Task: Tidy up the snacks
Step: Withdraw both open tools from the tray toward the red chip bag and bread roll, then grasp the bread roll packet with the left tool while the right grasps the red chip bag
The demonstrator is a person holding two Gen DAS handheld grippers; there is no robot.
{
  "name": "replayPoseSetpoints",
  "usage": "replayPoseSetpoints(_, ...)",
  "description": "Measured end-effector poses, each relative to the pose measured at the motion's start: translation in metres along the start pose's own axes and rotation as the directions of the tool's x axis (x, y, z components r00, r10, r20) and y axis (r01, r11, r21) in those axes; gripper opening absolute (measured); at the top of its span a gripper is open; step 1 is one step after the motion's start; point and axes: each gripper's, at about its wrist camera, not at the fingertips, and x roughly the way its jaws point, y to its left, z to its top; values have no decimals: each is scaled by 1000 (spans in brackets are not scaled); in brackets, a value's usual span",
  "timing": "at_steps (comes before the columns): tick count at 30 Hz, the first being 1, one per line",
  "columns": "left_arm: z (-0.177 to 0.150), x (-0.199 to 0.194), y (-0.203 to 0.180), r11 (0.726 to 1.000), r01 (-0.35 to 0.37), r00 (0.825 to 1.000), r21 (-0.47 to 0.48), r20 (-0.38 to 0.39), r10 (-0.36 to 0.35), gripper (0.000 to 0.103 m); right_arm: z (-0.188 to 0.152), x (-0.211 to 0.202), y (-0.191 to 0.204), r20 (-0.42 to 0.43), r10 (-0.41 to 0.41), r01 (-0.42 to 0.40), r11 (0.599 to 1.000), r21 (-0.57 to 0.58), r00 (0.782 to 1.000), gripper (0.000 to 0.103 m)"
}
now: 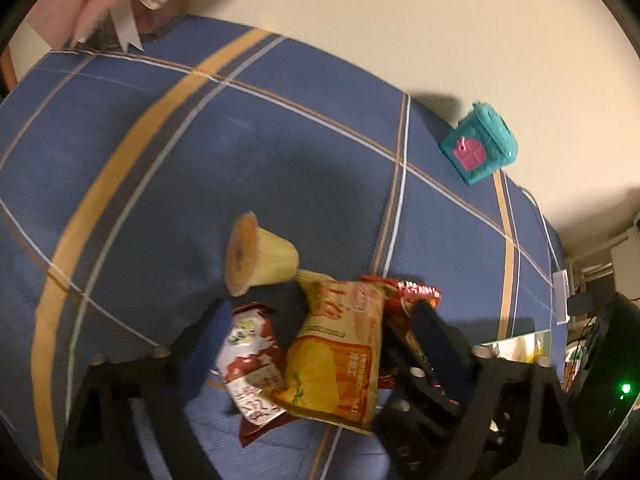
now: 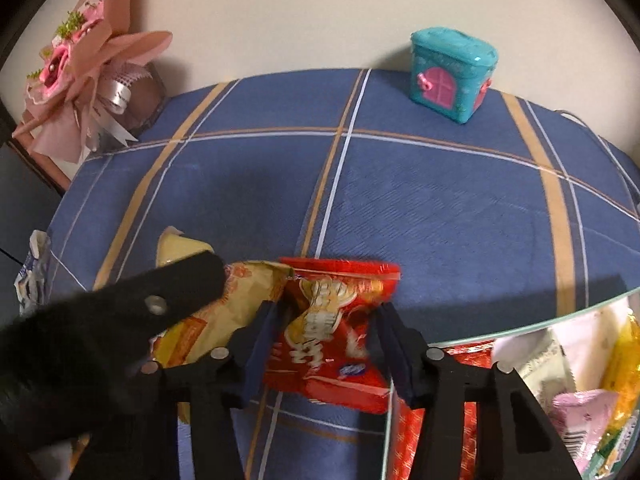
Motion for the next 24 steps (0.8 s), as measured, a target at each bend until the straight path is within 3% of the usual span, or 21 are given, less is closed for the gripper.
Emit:
replayPoseSetpoints(7, 0, 9, -6, 998, -50, 999, 33, 5, 49, 80, -2, 6, 0, 8, 1, -1, 1000, -14, 1000, 52)
replayPoseSetpoints(9, 0, 10, -8, 997, -65, 998, 49, 4, 65, 70, -2, 5, -1, 11, 2, -2, 1000, -11, 1000, 51)
replayPoseSetpoints(17, 1, 7, -10, 997, -50, 999, 56, -5, 50, 51, -2, 2, -1, 11, 11, -11, 1000, -2, 1000, 48)
replayPoseSetpoints(24, -2, 14, -14, 998, -24, 999, 63, -34, 26, 50, -2, -2, -5, 12, 30, -30, 1000, 7, 999, 46)
